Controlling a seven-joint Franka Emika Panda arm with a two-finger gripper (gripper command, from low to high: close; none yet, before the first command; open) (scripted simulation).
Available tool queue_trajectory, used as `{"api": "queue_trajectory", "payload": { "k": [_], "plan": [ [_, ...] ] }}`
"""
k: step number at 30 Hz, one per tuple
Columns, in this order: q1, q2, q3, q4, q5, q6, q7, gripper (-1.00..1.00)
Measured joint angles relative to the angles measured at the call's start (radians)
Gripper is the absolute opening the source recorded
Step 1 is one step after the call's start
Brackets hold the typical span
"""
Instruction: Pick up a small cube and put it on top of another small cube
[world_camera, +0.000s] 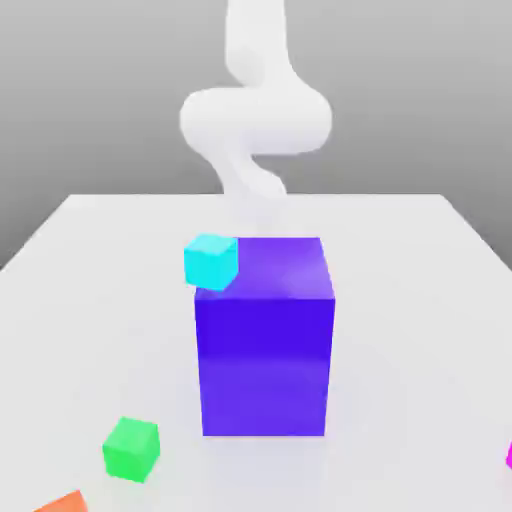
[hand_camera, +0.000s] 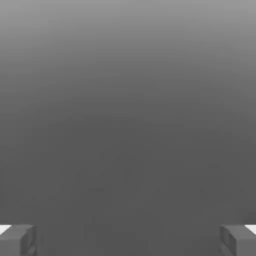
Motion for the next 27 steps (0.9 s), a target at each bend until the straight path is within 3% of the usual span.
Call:
{"api": "queue_trajectory", "payload": {
  "k": [17, 27],
  "plan": [
    [0.058, 0.621, 0.278, 0.060, -0.147, 0.143, 0.292, 0.00],
    [0.210, 0.990, 0.313, 0.097, -0.270, 0.221, 0.487, 0.00]
  ]
}}
